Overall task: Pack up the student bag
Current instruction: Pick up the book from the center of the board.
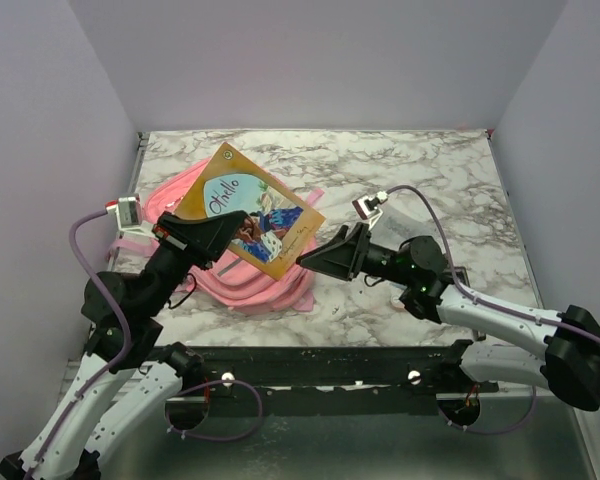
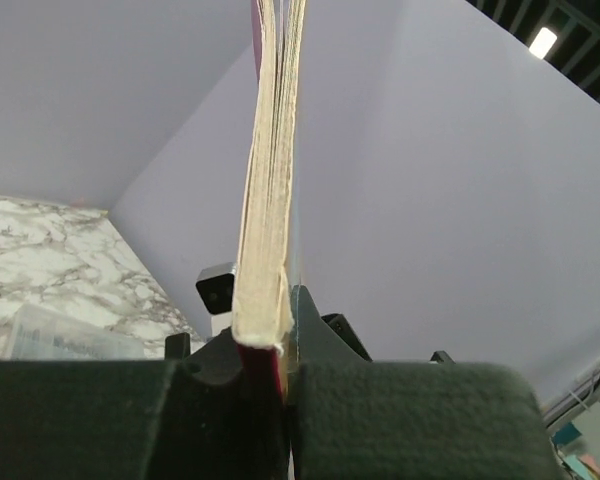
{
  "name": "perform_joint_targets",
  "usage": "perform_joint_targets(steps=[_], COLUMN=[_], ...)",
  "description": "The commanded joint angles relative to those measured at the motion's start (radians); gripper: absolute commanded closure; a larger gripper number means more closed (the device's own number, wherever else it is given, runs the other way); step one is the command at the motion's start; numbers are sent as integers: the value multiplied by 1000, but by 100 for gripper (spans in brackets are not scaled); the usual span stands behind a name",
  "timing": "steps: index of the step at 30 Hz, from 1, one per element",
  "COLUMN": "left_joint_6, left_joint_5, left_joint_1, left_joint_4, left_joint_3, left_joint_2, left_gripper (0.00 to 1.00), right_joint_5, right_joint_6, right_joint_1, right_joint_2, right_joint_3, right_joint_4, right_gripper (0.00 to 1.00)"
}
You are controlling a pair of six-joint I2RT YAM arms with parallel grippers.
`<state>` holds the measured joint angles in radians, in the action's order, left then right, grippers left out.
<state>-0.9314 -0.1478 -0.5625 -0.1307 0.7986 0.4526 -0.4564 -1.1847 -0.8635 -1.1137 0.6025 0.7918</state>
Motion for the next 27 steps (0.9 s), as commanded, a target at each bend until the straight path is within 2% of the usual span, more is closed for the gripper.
perform_joint_targets(steps=[1,4,8,14,18,22,23,24,25,26,27], left_joint_6=[-41,-50,-79,-143,-182,-166,-159,-150,-132,-119,-107], left_joint_5=[68,75,69,-19,-39,-52,-55,-65,-79,-95,-116], left_joint_1=[7,7,7,7,7,7,7,8,7,7,7], left_joint_4=[8,7,6,-15,-42,-59,-69,-71,-70,-70,-70], left_joint_3=[17,27,30,30,-7,-39,-52,-61,-71,-83,-99], left_joint_2=[41,54,81,140,148,145,146,148,154,157,157], left_gripper=[100,100,100,100,100,100,100,100,100,95,78], right_joint_5=[-49,-24,10,87,111,140,155,180,206,237,263], right_joint_6=[-116,-125,-125,-162,-199,-228,-214,-203,-201,-204,-194], right_joint_1=[-7,-16,-26,-27,-28,-28,-28,-28,-28,-28,-27], right_joint_2=[-24,-30,-48,-105,-150,-165,-163,-159,-153,-141,-126], right_joint_3=[-23,-20,-18,17,54,14,2,-8,-15,-22,-33], right_joint_4=[345,359,404,435,444,532,544,526,488,430,374], right_gripper=[0,1,8,29,52,75,84,98,99,99,99])
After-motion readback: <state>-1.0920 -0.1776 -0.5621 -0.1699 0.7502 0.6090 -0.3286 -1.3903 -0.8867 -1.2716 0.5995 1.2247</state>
